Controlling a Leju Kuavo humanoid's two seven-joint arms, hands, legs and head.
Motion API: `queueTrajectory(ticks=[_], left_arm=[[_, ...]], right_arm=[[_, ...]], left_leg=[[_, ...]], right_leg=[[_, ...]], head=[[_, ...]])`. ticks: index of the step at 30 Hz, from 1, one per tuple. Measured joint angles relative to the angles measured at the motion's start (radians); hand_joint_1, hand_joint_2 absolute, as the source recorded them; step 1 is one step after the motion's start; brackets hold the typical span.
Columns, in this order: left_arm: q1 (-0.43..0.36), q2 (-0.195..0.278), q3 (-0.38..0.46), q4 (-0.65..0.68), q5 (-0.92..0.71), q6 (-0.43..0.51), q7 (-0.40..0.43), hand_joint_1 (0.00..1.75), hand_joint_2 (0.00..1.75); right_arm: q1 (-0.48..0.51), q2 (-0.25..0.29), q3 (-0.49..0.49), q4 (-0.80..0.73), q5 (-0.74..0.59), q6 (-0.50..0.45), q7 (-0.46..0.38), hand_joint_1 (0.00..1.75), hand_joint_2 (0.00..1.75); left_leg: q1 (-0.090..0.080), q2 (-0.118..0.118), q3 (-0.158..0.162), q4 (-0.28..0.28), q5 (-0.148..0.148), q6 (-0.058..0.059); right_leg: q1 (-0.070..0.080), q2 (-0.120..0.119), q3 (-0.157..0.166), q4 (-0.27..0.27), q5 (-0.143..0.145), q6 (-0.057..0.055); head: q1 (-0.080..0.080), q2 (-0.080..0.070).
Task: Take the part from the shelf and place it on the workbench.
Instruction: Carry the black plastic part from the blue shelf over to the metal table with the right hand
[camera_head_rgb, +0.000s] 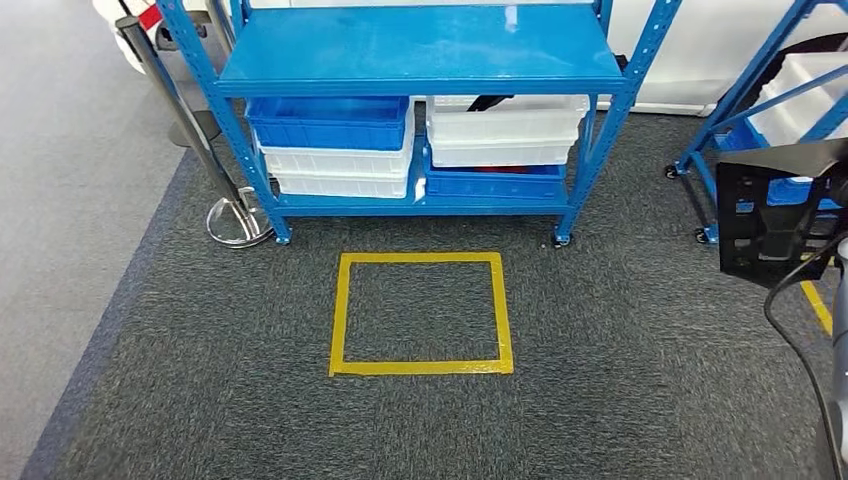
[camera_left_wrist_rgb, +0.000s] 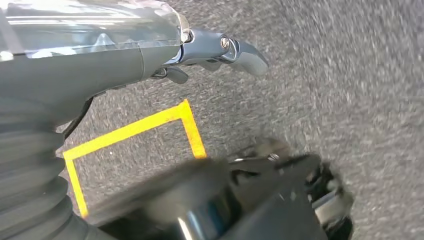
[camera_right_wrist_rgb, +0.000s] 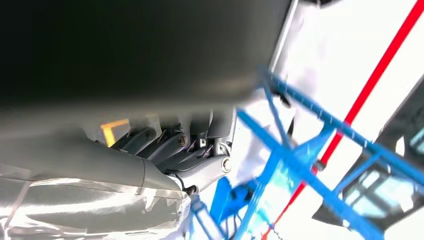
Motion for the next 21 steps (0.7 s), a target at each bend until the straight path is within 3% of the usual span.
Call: queueTrajectory(ticks=[2,4,5,7,9,11,12,13,15,17,19,20,21], left_arm=[[0.004,0.003,0.001,-0.001,-0.001,0.000,0.001,0.00,1.75],[0.004,0.002,0.001,-0.001,-0.001,-0.001,0.002,0.00,1.75],[0.003,0.002,0.001,-0.002,-0.002,-0.002,0.003,0.00,1.75],[0.002,-0.001,0.001,-0.002,-0.002,-0.003,0.006,0.00,1.75],[0.002,-0.001,0.002,-0.002,-0.003,-0.003,0.009,0.00,1.75],[0.003,-0.002,0.002,-0.002,-0.004,-0.004,0.012,0.00,1.75],[0.004,-0.003,0.002,-0.002,-0.006,-0.003,0.012,0.00,1.75],[0.004,-0.003,0.002,-0.002,-0.008,-0.002,0.013,0.00,1.75],[0.003,-0.003,0.002,-0.002,-0.015,0.004,0.015,0.00,1.75],[0.001,0.000,0.000,-0.004,-0.028,0.015,0.013,0.00,1.75],[-0.003,0.000,-0.002,-0.006,-0.042,0.025,0.016,0.00,1.75],[-0.005,0.000,-0.003,-0.006,-0.046,0.028,0.020,0.00,1.75],[-0.007,0.000,-0.003,-0.006,-0.048,0.031,0.023,0.00,1.75]], right_arm=[[-0.001,0.005,-0.002,0.004,0.002,-0.001,0.000,1.75,1.75],[0.006,0.008,-0.003,0.007,0.006,-0.002,0.000,1.75,1.75],[0.012,0.007,-0.003,0.008,0.009,-0.002,0.001,1.75,1.75],[0.010,0.002,-0.005,0.011,0.016,-0.003,0.001,1.75,1.75],[0.002,0.002,-0.007,0.016,0.023,-0.004,0.001,1.75,1.75],[0.002,0.005,-0.009,0.022,0.028,-0.004,0.002,1.75,1.75],[0.004,0.007,-0.011,0.027,0.031,-0.004,0.002,1.75,1.75],[0.004,0.008,-0.012,0.030,0.035,-0.004,0.002,1.75,1.75],[-0.001,0.013,-0.015,0.038,0.045,-0.007,0.002,1.75,1.75],[-0.016,0.025,-0.017,0.048,0.060,-0.013,0.005,1.75,1.75],[-0.029,0.039,-0.016,0.057,0.076,-0.019,0.010,1.75,1.75],[-0.033,0.044,-0.016,0.060,0.082,-0.021,0.013,1.75,1.75],[-0.039,0.047,-0.015,0.062,0.087,-0.023,0.015,1.75,1.75]], left_leg=[[-0.006,-0.031,0.034,-0.077,0.025,0.024],[-0.009,-0.021,0.047,-0.102,0.031,0.025],[-0.007,-0.010,0.055,-0.119,0.039,0.020],[-0.001,0.012,0.071,-0.157,0.057,0.009],[0.006,0.034,0.075,-0.170,0.062,0.000],[0.015,0.058,0.074,-0.165,0.057,-0.011],[0.020,0.070,0.073,-0.158,0.052,-0.019],[0.026,0.081,0.071,-0.149,0.046,-0.028],[0.032,0.101,0.063,-0.120,0.026,-0.051],[0.030,0.120,0.054,-0.094,0.005,-0.069],[0.027,0.137,0.055,-0.084,-0.008,-0.077],[0.028,0.138,0.058,-0.080,-0.013,-0.082],[0.031,0.123,0.055,-0.067,-0.027,-0.086]], right_leg=[[-0.007,0.021,-0.003,-0.003,0.005,0.003],[-0.016,0.043,-0.005,-0.012,0.014,0.015],[-0.018,0.039,-0.006,-0.014,0.016,0.019],[-0.015,-0.006,-0.024,0.019,-0.010,0.026],[-0.020,-0.054,-0.074,0.124,-0.068,0.039],[-0.033,-0.067,-0.116,0.217,-0.098,0.057],[-0.042,-0.072,-0.116,0.219,-0.089,0.068],[-0.049,-0.079,-0.095,0.183,-0.063,0.078],[-0.058,-0.112,-0.033,0.068,-0.019,0.098],[-0.057,-0.129,-0.008,0.018,-0.010,0.087],[-0.055,-0.111,-0.016,0.029,-0.015,0.058],[-0.055,-0.101,-0.020,0.032,-0.016,0.049],[-0.055,-0.093,-0.022,0.034,-0.017,0.042]], head=[[0.005,0.000],[0.006,0.000],[0.006,0.000],[0.009,0.000],[0.013,0.000],[0.014,0.000],[0.014,0.000],[0.014,0.000],[0.015,0.000],[0.014,0.000],[0.010,0.000],[0.007,0.000],[0.006,0.000]])
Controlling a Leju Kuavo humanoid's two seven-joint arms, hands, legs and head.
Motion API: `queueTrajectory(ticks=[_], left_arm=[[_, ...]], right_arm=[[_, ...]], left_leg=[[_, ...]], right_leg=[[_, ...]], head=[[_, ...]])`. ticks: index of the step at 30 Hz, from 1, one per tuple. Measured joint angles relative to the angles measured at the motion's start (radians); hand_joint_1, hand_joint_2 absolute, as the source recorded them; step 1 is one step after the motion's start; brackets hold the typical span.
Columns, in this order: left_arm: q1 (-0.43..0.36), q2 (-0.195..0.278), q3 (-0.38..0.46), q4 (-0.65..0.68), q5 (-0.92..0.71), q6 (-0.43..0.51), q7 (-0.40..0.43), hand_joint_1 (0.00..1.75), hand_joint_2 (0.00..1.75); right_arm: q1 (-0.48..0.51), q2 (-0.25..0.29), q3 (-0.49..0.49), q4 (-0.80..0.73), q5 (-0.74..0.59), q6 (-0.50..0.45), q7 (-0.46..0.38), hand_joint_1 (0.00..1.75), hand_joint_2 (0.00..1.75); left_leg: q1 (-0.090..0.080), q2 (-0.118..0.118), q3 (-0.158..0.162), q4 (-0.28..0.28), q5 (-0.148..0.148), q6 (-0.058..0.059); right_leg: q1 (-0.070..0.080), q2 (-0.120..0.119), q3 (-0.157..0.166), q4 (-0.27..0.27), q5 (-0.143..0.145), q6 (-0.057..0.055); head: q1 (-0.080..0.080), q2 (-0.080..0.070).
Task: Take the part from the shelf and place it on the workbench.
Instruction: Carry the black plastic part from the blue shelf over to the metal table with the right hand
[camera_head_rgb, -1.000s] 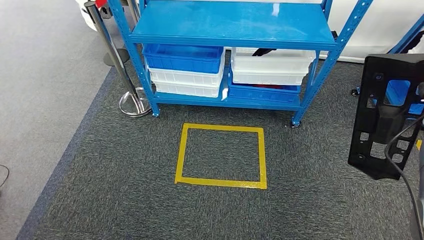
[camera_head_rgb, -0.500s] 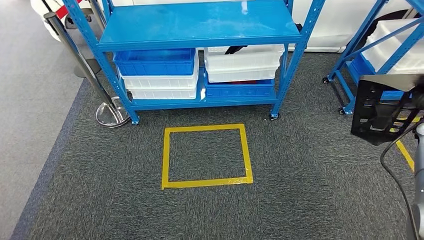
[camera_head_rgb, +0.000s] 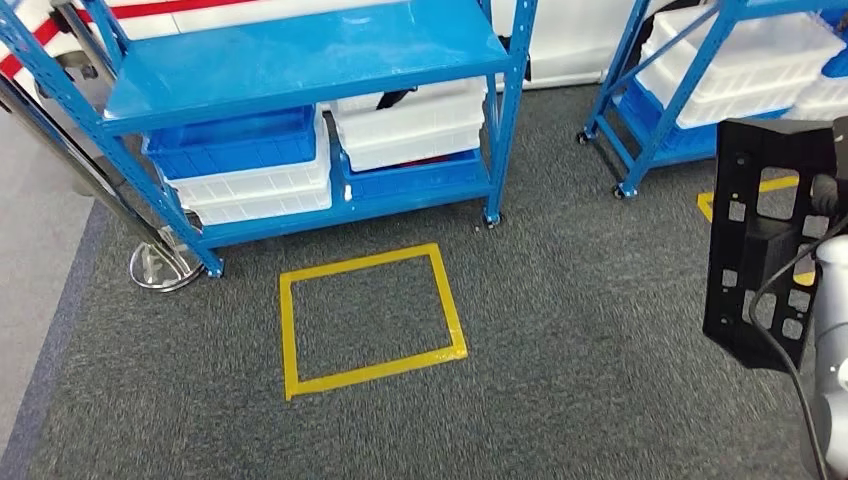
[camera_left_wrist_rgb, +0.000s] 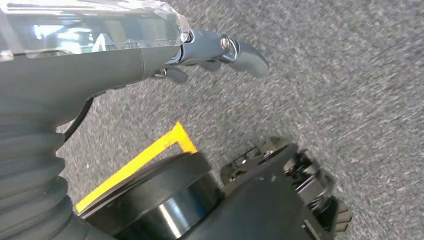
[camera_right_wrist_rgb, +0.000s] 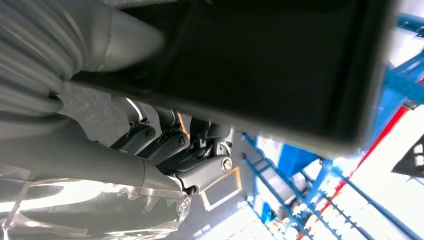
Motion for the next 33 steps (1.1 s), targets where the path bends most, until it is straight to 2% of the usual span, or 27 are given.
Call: queueTrajectory(ticks=[1,3,4,5,6,7,8,9,10,11,12,13,14,15,16,18,20,21,22,24,25,26,27,29,31,33], left_arm=[[-0.001,0.000,-0.001,0.000,-0.001,0.002,0.001,0.00,1.75],[-0.001,0.000,-0.001,0.000,-0.001,0.003,0.001,0.00,1.75],[-0.002,-0.001,-0.002,0.000,-0.001,0.003,0.001,0.00,1.75],[-0.003,-0.001,-0.002,0.000,-0.001,0.003,0.001,0.00,1.75],[-0.004,-0.001,-0.003,0.000,-0.001,0.003,0.001,0.00,1.75],[-0.005,-0.001,-0.004,0.000,-0.002,0.003,0.002,0.00,1.75],[-0.004,-0.001,-0.005,0.000,-0.002,0.003,0.003,0.00,1.75],[-0.002,0.001,-0.006,0.000,-0.002,0.004,0.004,0.00,1.75],[0.000,0.002,-0.007,0.000,-0.002,0.004,0.006,0.00,1.75],[0.002,0.004,-0.007,-0.001,-0.002,0.005,0.007,0.00,1.75],[0.004,0.005,-0.007,-0.001,-0.001,0.006,0.009,0.00,1.75],[0.005,0.004,-0.007,-0.001,-0.001,0.006,0.010,0.00,1.75],[0.004,0.002,-0.007,-0.001,0.000,0.006,0.012,0.00,1.75],[0.003,0.000,-0.007,-0.001,0.000,0.006,0.013,0.00,1.75],[0.002,-0.001,-0.007,-0.001,0.000,0.006,0.015,0.00,1.75],[0.004,-0.002,-0.006,-0.001,0.000,0.006,0.018,0.00,1.75],[0.005,-0.003,-0.006,-0.001,0.001,0.004,0.022,0.00,1.75],[0.005,-0.003,-0.006,-0.001,0.001,0.003,0.023,0.00,1.75],[0.006,-0.005,-0.006,-0.001,0.001,0.001,0.026,0.00,1.75],[0.006,-0.006,-0.006,-0.001,0.002,-0.001,0.031,0.00,1.75],[0.005,-0.004,-0.006,-0.001,0.002,-0.003,0.034,0.00,1.75],[0.004,-0.003,-0.006,-0.001,0.002,-0.004,0.037,0.00,1.75],[0.003,-0.002,-0.006,-0.002,0.001,-0.005,0.039,0.00,1.75],[0.001,-0.001,-0.006,-0.002,0.000,-0.007,0.043,0.00,1.75],[-0.001,-0.001,-0.006,-0.002,-0.004,-0.004,0.047,0.00,1.75],[-0.002,-0.001,-0.006,-0.002,-0.012,0.001,0.050,0.00,1.75]], right_arm=[[-0.008,0.002,0.000,0.001,0.003,-0.001,0.001,1.75,1.75],[-0.021,0.009,0.000,0.003,0.007,-0.002,0.002,1.75,1.75],[-0.025,0.013,0.000,0.005,0.007,-0.001,0.002,1.75,1.75],[-0.027,0.017,0.000,0.007,0.007,-0.001,0.002,1.75,1.75],[-0.027,0.019,0.000,0.009,0.007,-0.001,0.002,1.75,1.75],[-0.029,0.021,0.000,0.010,0.007,0.000,0.002,1.75,1.75],[-0.031,0.022,0.000,0.011,0.008,-0.001,0.002,1.75,1.75],[-0.034,0.024,0.000,0.013,0.009,-0.001,0.002,1.75,1.75],[-0.041,0.028,0.000,0.015,0.010,-0.003,0.002,1.75,1.75],[-0.047,0.032,0.000,0.018,0.012,-0.004,0.002,1.75,1.75],[-0.051,0.037,0.000,0.022,0.015,-0.006,0.004,1.75,1.75],[-0.054,0.040,0.000,0.024,0.017,-0.008,0.006,1.75,1.75],[-0.053,0.041,0.000,0.026,0.020,-0.009,0.008,1.75,1.75],[-0.055,0.041,0.000,0.027,0.023,-0.010,0.010,1.75,1.75],[-0.062,0.041,0.000,0.028,0.026,-0.010,0.012,1.75,1.75],[-0.083,0.044,0.000,0.031,0.033,-0.011,0.016,1.75,1.75],[-0.093,0.047,0.001,0.036,0.039,-0.012,0.022,1.75,1.75],[-0.094,0.048,0.001,0.040,0.040,-0.013,0.024,1.75,1.75],[-0.094,0.049,0.000,0.043,0.041,-0.014,0.026,1.75,1.75],[-0.096,0.049,-0.002,0.048,0.037,-0.016,0.027,1.75,1.75],[-0.100,0.050,-0.003,0.052,0.035,-0.018,0.028,1.75,1.75],[-0.103,0.050,-0.005,0.056,0.031,-0.019,0.028,1.75,1.75],[-0.104,0.051,-0.006,0.060,0.027,-0.021,0.028,1.75,1.75],[-0.100,0.051,-0.011,0.067,0.023,-0.026,0.026,1.75,1.75],[-0.097,0.051,-0.018,0.072,0.023,-0.030,0.023,1.75,1.75],[-0.101,0.052,-0.022,0.076,0.026,-0.034,0.021,1.75,1.75]], left_leg=[[0.003,-0.020,-0.012,0.030,-0.024,-0.004],[0.006,-0.065,-0.061,0.148,-0.095,-0.006],[0.005,-0.072,-0.091,0.215,-0.125,-0.003],[0.003,-0.075,-0.114,0.263,-0.139,0.002],[0.000,-0.076,-0.122,0.278,-0.133,0.010],[-0.004,-0.080,-0.114,0.254,-0.107,0.022],[-0.011,-0.091,-0.090,0.194,-0.067,0.040],[-0.018,-0.117,-0.063,0.125,-0.029,0.063],[-0.022,-0.143,-0.039,0.066,0.002,0.083],[-0.027,-0.165,-0.023,0.025,0.021,0.097],[-0.030,-0.177,-0.015,0.006,0.027,0.106],[-0.032,-0.170,-0.010,-0.005,0.032,0.107],[-0.032,-0.158,-0.001,-0.025,0.040,0.104],[-0.030,-0.146,0.009,-0.048,0.051,0.099],[-0.028,-0.133,0.017,-0.071,0.062,0.093],[-0.025,-0.106,0.026,-0.095,0.074,0.082],[-0.021,-0.080,0.025,-0.092,0.071,0.076],[-0.017,-0.068,0.025,-0.088,0.067,0.070],[-0.013,-0.056,0.024,-0.081,0.062,0.064],[-0.003,-0.034,0.020,-0.057,0.044,0.046],[-0.003,-0.024,0.017,-0.040,0.032,0.035],[-0.003,-0.016,0.012,-0.027,0.021,0.027],[-0.005,-0.009,0.009,-0.019,0.014,0.020],[-0.006,0.004,0.010,-0.016,0.006,0.013],[-0.001,-0.015,0.006,0.010,-0.018,0.005],[0.003,-0.055,-0.033,0.107,-0.080,-0.001]], right_leg=[[0.001,0.008,-0.002,0.001,0.001,-0.007],[0.007,0.026,-0.003,-0.002,0.004,-0.016],[0.011,0.036,-0.004,-0.002,0.005,-0.020],[0.017,0.046,-0.004,-0.002,0.006,-0.022],[0.023,0.057,-0.004,-0.002,0.006,-0.024],[0.030,0.069,-0.004,-0.002,0.007,-0.026],[0.036,0.081,-0.004,-0.003,0.008,-0.028],[0.037,0.092,-0.004,-0.003,0.010,-0.030],[0.038,0.104,-0.005,-0.005,0.012,-0.030],[0.034,0.115,-0.006,-0.008,0.016,-0.027],[0.027,0.127,-0.008,-0.011,0.020,-0.022],[0.023,0.140,-0.008,-0.018,0.026,-0.014],[0.018,0.144,-0.009,-0.025,0.032,-0.009],[0.018,0.131,-0.010,-0.029,0.032,-0.005],[0.020,0.106,-0.017,-0.021,0.023,-0.001],[0.022,0.048,-0.053,0.054,-0.025,0.009],[0.014,0.029,-0.101,0.164,-0.070,0.024],[0.008,0.025,-0.111,0.191,-0.073,0.032],[0.003,0.020,-0.104,0.184,-0.059,0.041],[-0.005,-0.005,-0.042,0.078,-0.010,0.058],[-0.005,-0.019,-0.016,0.027,0.007,0.059],[-0.003,-0.027,0.001,-0.004,0.013,0.052],[0.001,-0.027,0.002,-0.010,0.007,0.041],[0.002,-0.007,-0.003,-0.005,0.007,0.017],[0.001,0.009,-0.006,-0.006,0.009,0.005],[0.002,0.023,-0.007,-0.009,0.013,-0.003]], head=[[-0.001,0.000],[-0.001,0.000],[-0.001,0.000],[-0.002,0.000],[-0.001,0.000],[-0.001,0.000],[-0.001,0.000],[0.000,0.000],[0.001,0.000],[0.001,0.000],[0.001,0.000],[0.000,0.000],[-0.001,0.000],[0.000,0.000],[0.002,0.000],[0.005,0.000],[0.006,0.000],[0.007,0.000],[0.007,0.000],[0.007,0.000],[0.008,0.000],[0.009,0.000],[0.007,0.000],[0.002,0.000],[-0.001,0.000],[-0.002,0.000]])
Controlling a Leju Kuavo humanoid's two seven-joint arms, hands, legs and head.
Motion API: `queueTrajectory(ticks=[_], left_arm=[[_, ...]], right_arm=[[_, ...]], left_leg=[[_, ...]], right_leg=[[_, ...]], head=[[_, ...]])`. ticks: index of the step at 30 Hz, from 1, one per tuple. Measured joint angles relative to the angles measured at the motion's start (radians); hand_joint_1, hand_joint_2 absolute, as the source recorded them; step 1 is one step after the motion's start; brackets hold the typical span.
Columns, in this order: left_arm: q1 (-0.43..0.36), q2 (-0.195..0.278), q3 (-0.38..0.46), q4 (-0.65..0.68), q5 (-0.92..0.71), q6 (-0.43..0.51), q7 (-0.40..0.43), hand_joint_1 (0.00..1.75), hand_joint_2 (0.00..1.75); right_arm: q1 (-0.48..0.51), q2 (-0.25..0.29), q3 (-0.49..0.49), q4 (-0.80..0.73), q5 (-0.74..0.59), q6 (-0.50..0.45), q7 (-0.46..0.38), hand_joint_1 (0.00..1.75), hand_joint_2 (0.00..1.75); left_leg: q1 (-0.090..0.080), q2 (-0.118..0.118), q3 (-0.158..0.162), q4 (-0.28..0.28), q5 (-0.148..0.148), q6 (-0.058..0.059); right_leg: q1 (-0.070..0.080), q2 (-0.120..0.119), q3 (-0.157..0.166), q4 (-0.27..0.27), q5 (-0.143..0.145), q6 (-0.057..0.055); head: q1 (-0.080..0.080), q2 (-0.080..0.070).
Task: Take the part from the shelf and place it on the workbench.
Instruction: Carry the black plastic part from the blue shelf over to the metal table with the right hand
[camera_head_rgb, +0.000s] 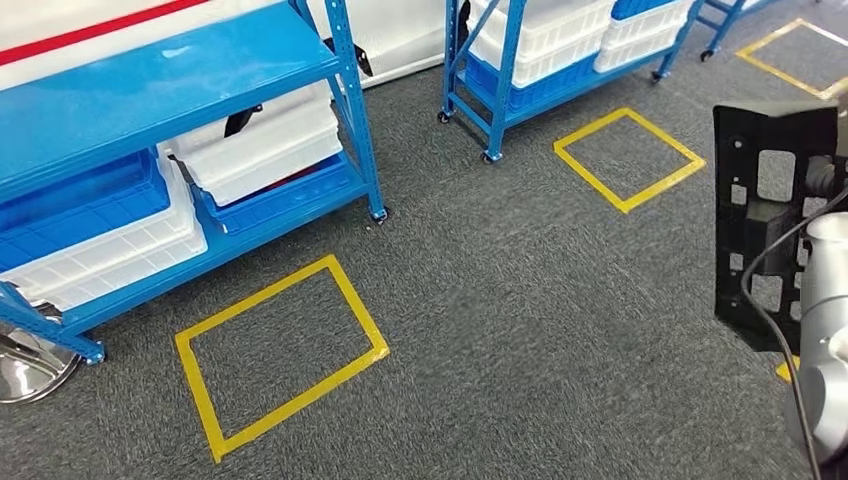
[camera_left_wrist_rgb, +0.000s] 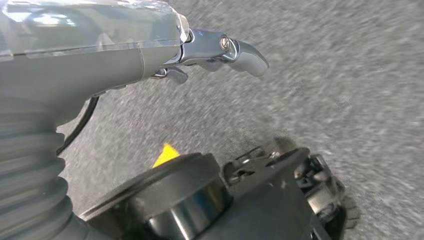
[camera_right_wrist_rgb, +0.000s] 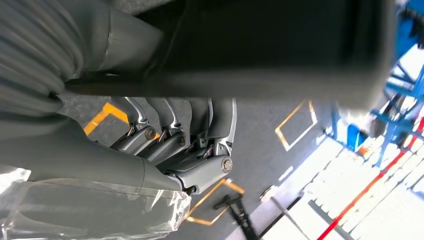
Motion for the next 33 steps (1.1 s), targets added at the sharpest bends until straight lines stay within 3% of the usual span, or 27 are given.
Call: queueTrajectory(ticks=[2,3,4,6,8,9,11,12,14,16,17,18,19,21,23,25,27,29,31,33], left_arm=[[-0.004,0.000,0.000,0.000,-0.004,0.004,0.003,0.00,1.75],[-0.007,0.000,0.000,0.000,-0.004,0.005,0.004,0.00,1.75],[-0.008,0.000,0.000,0.000,-0.004,0.005,0.006,0.00,1.75],[-0.006,0.000,0.000,0.000,-0.005,0.005,0.009,0.00,1.75],[0.000,0.002,0.000,0.000,-0.006,0.005,0.012,0.00,1.75],[0.002,0.003,0.000,0.000,-0.006,0.004,0.013,0.00,1.75],[0.003,0.003,0.000,0.000,-0.006,0.003,0.015,0.00,1.75],[0.002,0.002,0.000,0.000,-0.006,0.002,0.017,0.00,1.75],[0.002,0.000,0.000,0.000,-0.005,0.002,0.020,0.00,1.75],[0.004,0.000,0.000,0.000,-0.005,0.002,0.024,0.00,1.75],[0.006,0.000,0.000,0.000,-0.005,0.001,0.027,0.00,1.75],[0.006,0.000,0.000,0.000,-0.005,0.001,0.030,0.00,1.75],[0.007,0.000,0.000,0.000,-0.005,0.000,0.032,0.00,1.75],[0.007,0.000,0.000,0.000,-0.005,-0.003,0.035,0.00,1.75],[0.005,0.000,0.000,0.000,-0.004,-0.004,0.036,0.00,1.75],[0.003,0.000,0.000,0.000,-0.005,-0.005,0.038,0.00,1.75],[0.002,0.001,0.000,0.000,-0.005,-0.005,0.041,0.00,1.75],[0.001,0.001,0.000,0.000,-0.004,-0.005,0.042,0.00,1.75],[0.001,0.001,0.000,0.000,-0.004,-0.006,0.042,0.00,1.75],[-0.003,0.002,0.001,0.000,-0.003,-0.007,0.042,0.00,1.75]], right_arm=[[-0.003,0.005,-0.001,0.005,0.004,-0.002,0.000,1.75,1.75],[-0.003,0.007,-0.001,0.008,0.005,-0.003,0.000,1.75,1.75],[-0.003,0.009,-0.001,0.010,0.005,-0.004,0.000,1.75,1.75],[-0.007,0.011,-0.001,0.011,0.006,-0.004,0.001,1.75,1.75],[-0.014,0.015,-0.001,0.013,0.007,-0.007,0.001,1.75,1.75],[-0.017,0.017,-0.001,0.015,0.007,-0.010,0.001,1.75,1.75],[-0.017,0.020,-0.004,0.018,0.008,-0.015,0.004,1.75,1.75],[-0.014,0.020,-0.006,0.019,0.008,-0.017,0.005,1.75,1.75],[-0.017,0.017,-0.009,0.023,0.009,-0.020,0.008,1.75,1.75],[-0.023,0.019,-0.011,0.027,0.009,-0.022,0.010,1.75,1.75],[-0.023,0.021,-0.011,0.030,0.009,-0.023,0.011,1.75,1.75],[-0.020,0.023,-0.011,0.033,0.009,-0.023,0.011,1.75,1.75],[-0.018,0.025,-0.012,0.037,0.010,-0.023,0.012,1.75,1.75],[-0.017,0.026,-0.012,0.041,0.011,-0.024,0.012,1.75,1.75],[-0.021,0.028,-0.013,0.043,0.013,-0.025,0.012,1.75,1.75],[-0.022,0.032,-0.013,0.044,0.014,-0.028,0.012,1.75,1.75],[-0.020,0.033,-0.014,0.045,0.015,-0.030,0.012,1.75,1.75],[-0.022,0.033,-0.015,0.045,0.015,-0.031,0.012,1.75,1.75],[-0.024,0.037,-0.015,0.045,0.016,-0.032,0.012,1.75,1.75],[-0.024,0.040,-0.015,0.045,0.017,-0.032,0.011,1.75,1.75]], left_leg=[[0.000,-0.017,-0.058,0.134,-0.057,0.002],[0.000,-0.020,-0.075,0.170,-0.063,0.006],[-0.001,-0.022,-0.074,0.168,-0.049,0.011],[-0.005,-0.041,-0.028,0.062,0.023,0.030],[-0.008,-0.088,0.022,-0.058,0.077,0.050],[-0.009,-0.103,0.035,-0.092,0.086,0.056],[-0.012,-0.096,0.043,-0.115,0.087,0.056],[-0.011,-0.084,0.047,-0.126,0.094,0.055],[-0.009,-0.061,0.053,-0.152,0.114,0.059],[-0.010,-0.036,0.052,-0.162,0.125,0.064],[-0.011,-0.023,0.049,-0.161,0.125,0.065],[-0.012,-0.011,0.046,-0.159,0.125,0.064],[-0.012,0.002,0.044,-0.157,0.124,0.063],[-0.012,0.024,0.039,-0.147,0.118,0.057],[-0.016,0.043,0.035,-0.135,0.108,0.047],[-0.021,0.060,0.035,-0.128,0.101,0.038],[-0.021,0.068,0.036,-0.125,0.096,0.029],[-0.016,0.035,0.023,-0.089,0.065,0.018],[-0.012,-0.010,-0.023,0.022,-0.001,0.012],[-0.011,-0.022,-0.073,0.142,-0.050,0.011]], right_leg=[[0.004,0.017,-0.001,-0.001,0.002,-0.004],[0.007,0.028,-0.002,-0.001,0.003,-0.005],[0.010,0.039,-0.002,-0.001,0.004,-0.006],[0.014,0.062,-0.002,-0.001,0.007,-0.006],[0.014,0.086,-0.005,-0.002,0.012,-0.001],[0.012,0.097,-0.008,-0.003,0.017,0.005],[0.006,0.120,-0.014,-0.012,0.028,0.021],[0.003,0.120,-0.016,-0.015,0.032,0.027],[0.008,0.078,-0.035,0.016,0.008,0.032],[0.013,0.022,-0.083,0.122,-0.054,0.032],[0.013,0.011,-0.107,0.181,-0.081,0.035],[0.012,0.005,-0.120,0.220,-0.093,0.038],[0.011,0.000,-0.116,0.224,-0.087,0.040],[0.010,-0.018,-0.053,0.128,-0.040,0.043],[0.018,-0.047,0.012,0.019,-0.011,0.034],[0.026,-0.052,0.024,-0.012,-0.011,0.019],[0.024,-0.032,0.020,-0.015,-0.005,0.007],[0.019,-0.016,0.018,-0.019,0.000,-0.006],[0.017,0.000,0.014,-0.021,0.004,-0.015],[0.018,0.018,0.009,-0.021,0.008,-0.018]], head=[[0.000,0.000],[0.000,0.000],[0.000,0.000],[0.000,0.000],[0.001,0.000],[0.001,0.000],[0.001,0.000],[0.001,0.000],[0.004,0.000],[0.009,0.000],[0.009,0.000],[0.010,0.000],[0.010,0.000],[0.010,0.000],[0.009,0.000],[0.008,0.000],[0.007,0.000],[0.007,0.000],[0.006,0.000],[0.006,0.000]])
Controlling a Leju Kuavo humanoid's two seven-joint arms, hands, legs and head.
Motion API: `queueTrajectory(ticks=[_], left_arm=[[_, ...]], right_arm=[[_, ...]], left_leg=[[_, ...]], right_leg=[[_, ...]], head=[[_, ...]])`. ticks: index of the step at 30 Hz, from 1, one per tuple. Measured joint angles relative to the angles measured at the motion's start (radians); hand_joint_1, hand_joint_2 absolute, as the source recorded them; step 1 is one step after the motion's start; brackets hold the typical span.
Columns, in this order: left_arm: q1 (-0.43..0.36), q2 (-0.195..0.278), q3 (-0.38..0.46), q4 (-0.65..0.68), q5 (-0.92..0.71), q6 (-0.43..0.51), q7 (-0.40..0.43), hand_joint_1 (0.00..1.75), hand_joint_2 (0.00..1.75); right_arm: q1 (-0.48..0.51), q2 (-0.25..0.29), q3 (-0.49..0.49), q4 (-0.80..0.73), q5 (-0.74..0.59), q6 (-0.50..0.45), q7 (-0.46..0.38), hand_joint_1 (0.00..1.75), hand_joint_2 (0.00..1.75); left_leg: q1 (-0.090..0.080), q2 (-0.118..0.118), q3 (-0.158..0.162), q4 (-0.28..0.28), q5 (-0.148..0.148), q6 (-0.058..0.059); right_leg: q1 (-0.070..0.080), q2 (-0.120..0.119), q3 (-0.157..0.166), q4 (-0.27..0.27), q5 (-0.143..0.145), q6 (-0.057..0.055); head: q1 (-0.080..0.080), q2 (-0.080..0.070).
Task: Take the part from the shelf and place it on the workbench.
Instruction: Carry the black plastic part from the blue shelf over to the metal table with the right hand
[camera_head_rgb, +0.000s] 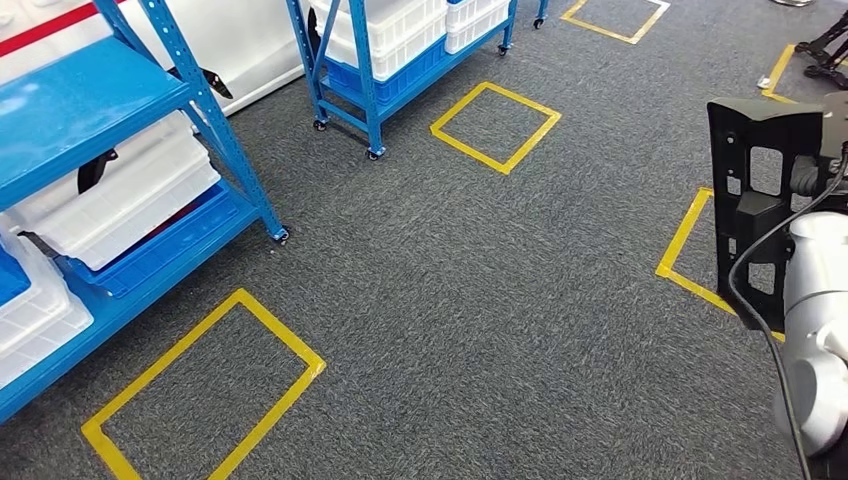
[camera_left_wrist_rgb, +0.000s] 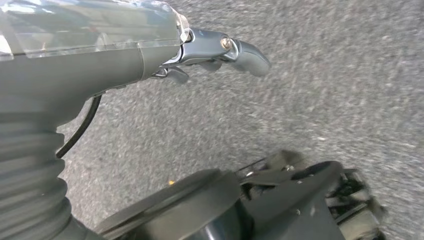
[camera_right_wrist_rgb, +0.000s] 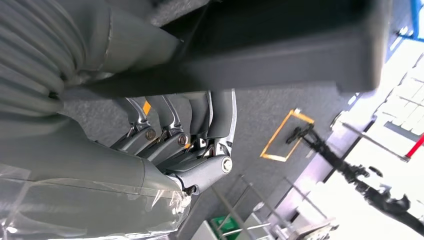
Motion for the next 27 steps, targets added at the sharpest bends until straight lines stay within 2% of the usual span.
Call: queueTrajectory(ticks=[1,2,3,5,6,7,9,10,11,12,13,14,15,16,17,18,19,21,22,24,25,27], left_arm=[[-0.002,0.000,0.000,0.000,-0.001,-0.001,0.001,0.00,1.75],[-0.003,0.000,0.000,0.000,-0.001,-0.001,0.002,0.00,1.75],[-0.002,0.000,0.000,0.000,-0.002,-0.001,0.005,0.00,1.75],[0.003,0.000,0.000,0.000,-0.003,-0.002,0.008,0.00,1.75],[0.005,0.001,0.000,0.000,-0.003,-0.002,0.010,0.00,1.75],[0.006,0.001,0.000,0.000,-0.003,-0.002,0.010,0.00,1.75],[0.006,0.000,0.000,0.000,-0.003,-0.002,0.010,0.00,1.75],[0.005,0.000,0.000,0.000,-0.003,-0.002,0.010,0.00,1.75],[0.005,0.000,0.000,0.000,-0.003,-0.002,0.010,0.00,1.75],[0.005,0.000,0.000,0.000,-0.003,-0.002,0.010,0.00,1.75],[0.006,0.000,0.000,0.000,-0.004,-0.002,0.010,0.00,1.75],[0.007,0.000,0.000,0.000,-0.004,-0.002,0.010,0.00,1.75],[0.009,0.000,0.000,0.000,-0.004,-0.002,0.010,0.00,1.75],[0.009,0.000,0.000,0.000,-0.004,-0.002,0.010,0.00,1.75],[0.010,0.000,0.000,0.000,-0.004,-0.002,0.010,0.00,1.75],[0.010,0.000,0.000,0.000,-0.004,-0.002,0.010,0.00,1.75],[0.010,0.000,0.000,0.000,-0.004,-0.002,0.010,0.00,1.75],[0.009,0.001,0.000,0.000,-0.004,-0.002,0.010,0.00,1.75],[0.008,0.001,0.000,0.000,-0.004,-0.002,0.010,0.00,1.75],[0.008,0.001,0.000,0.000,-0.004,-0.002,0.010,0.00,1.75],[0.007,0.001,0.000,0.000,-0.004,-0.002,0.009,0.00,1.75],[0.007,0.001,0.000,0.000,-0.005,-0.001,0.009,0.00,1.75]], right_arm=[[0.000,0.000,0.000,0.000,0.001,0.000,0.000,1.75,1.75],[0.000,0.000,0.000,0.000,0.003,0.000,0.000,1.75,1.75],[0.000,0.000,0.000,0.000,0.004,0.000,0.000,1.75,1.75],[-0.001,0.001,0.000,0.000,0.006,0.000,0.001,1.75,1.75],[-0.002,0.002,0.000,0.000,0.006,0.000,0.001,1.75,1.75],[-0.002,0.003,0.000,0.000,0.006,0.000,0.001,1.75,1.75],[0.000,0.001,-0.001,0.000,0.006,0.000,0.001,1.75,1.75],[0.002,-0.001,-0.001,0.000,0.006,0.000,0.001,1.75,1.75],[0.002,-0.004,-0.002,0.000,0.006,0.000,0.001,1.75,1.75],[0.000,-0.005,-0.002,0.000,0.006,0.000,0.001,1.75,1.75],[-0.002,-0.005,-0.003,0.001,0.006,0.000,0.001,1.75,1.75],[-0.003,-0.004,-0.003,0.002,0.006,0.000,0.002,1.75,1.75],[-0.001,-0.002,-0.003,0.003,0.006,0.000,0.002,1.75,1.75],[0.002,-0.001,-0.003,0.005,0.006,0.000,0.002,1.75,1.75],[0.005,0.000,-0.003,0.006,0.006,0.000,0.002,1.75,1.75],[0.006,0.000,-0.003,0.007,0.006,0.000,0.002,1.75,1.75],[0.006,0.000,-0.003,0.007,0.006,0.000,0.002,1.75,1.75],[0.002,0.000,-0.003,0.006,0.006,0.000,0.002,1.75,1.75],[0.002,0.000,-0.003,0.006,0.006,0.000,0.002,1.75,1.75],[0.001,-0.001,-0.003,0.006,0.007,0.000,0.002,1.75,1.75],[0.001,-0.002,-0.004,0.006,0.007,0.000,0.002,1.75,1.75],[-0.002,-0.005,-0.004,0.006,0.009,0.002,0.002,1.75,1.75]], left_leg=[[0.000,-0.001,-0.006,0.020,0.001,0.001],[0.001,-0.002,0.007,0.000,0.022,0.004],[0.001,-0.010,0.036,-0.057,0.057,0.008],[0.003,-0.053,0.100,-0.195,0.118,0.017],[0.004,-0.073,0.119,-0.240,0.131,0.019],[0.004,-0.084,0.127,-0.261,0.132,0.021],[0.002,-0.069,0.132,-0.276,0.137,0.027],[0.002,-0.057,0.134,-0.286,0.146,0.034],[0.002,-0.045,0.135,-0.297,0.155,0.042],[0.002,-0.032,0.136,-0.308,0.164,0.048],[0.000,-0.019,0.135,-0.312,0.169,0.052],[-0.003,-0.006,0.132,-0.313,0.170,0.054],[-0.005,0.007,0.129,-0.311,0.170,0.054],[-0.006,0.020,0.127,-0.309,0.170,0.054],[-0.007,0.033,0.125,-0.307,0.169,0.054],[-0.008,0.044,0.124,-0.305,0.167,0.052],[-0.008,0.055,0.124,-0.301,0.164,0.050],[-0.013,0.073,0.123,-0.293,0.157,0.042],[-0.016,0.081,0.122,-0.291,0.154,0.038],[-0.018,0.096,0.124,-0.290,0.150,0.031],[-0.016,0.094,0.123,-0.286,0.145,0.026],[-0.011,0.056,0.102,-0.233,0.106,0.016]], right_leg=[[0.000,0.011,-0.001,0.000,0.002,0.000],[0.000,0.022,-0.002,0.000,0.003,0.002],[0.000,0.035,-0.002,0.001,0.005,0.004],[-0.001,0.059,-0.004,0.001,0.010,0.012],[-0.001,0.070,-0.008,0.001,0.014,0.018],[-0.003,0.082,-0.012,-0.001,0.019,0.026],[-0.009,0.104,-0.019,-0.009,0.032,0.044],[-0.010,0.098,-0.023,-0.010,0.033,0.050],[-0.009,0.078,-0.032,0.003,0.022,0.053],[-0.006,0.050,-0.048,0.038,-0.001,0.054],[-0.002,0.017,-0.073,0.094,-0.035,0.054],[-0.001,-0.003,-0.100,0.160,-0.069,0.055],[0.000,-0.012,-0.122,0.216,-0.092,0.057],[-0.001,-0.017,-0.128,0.243,-0.099,0.058],[-0.001,-0.021,-0.114,0.231,-0.088,0.058],[0.000,-0.029,-0.081,0.181,-0.063,0.058],[0.002,-0.044,-0.038,0.109,-0.040,0.056],[0.012,-0.073,0.022,0.004,-0.015,0.042],[0.017,-0.078,0.030,-0.015,-0.016,0.033],[0.020,-0.060,0.027,-0.015,-0.014,0.017],[0.017,-0.052,0.026,-0.017,-0.012,0.012],[0.011,-0.037,0.027,-0.022,-0.008,-0.001]], head=[[0.000,0.000],[0.000,0.000],[0.000,0.000],[0.001,0.000],[0.001,0.000],[0.001,0.000],[0.000,0.000],[0.001,0.000],[0.003,0.000],[0.005,0.000],[0.007,0.000],[0.009,0.000],[0.009,0.000],[0.009,0.000],[0.009,0.000],[0.009,0.000],[0.009,0.000],[0.009,0.000],[0.008,0.000],[0.008,0.000],[0.008,0.000],[0.007,0.000]])
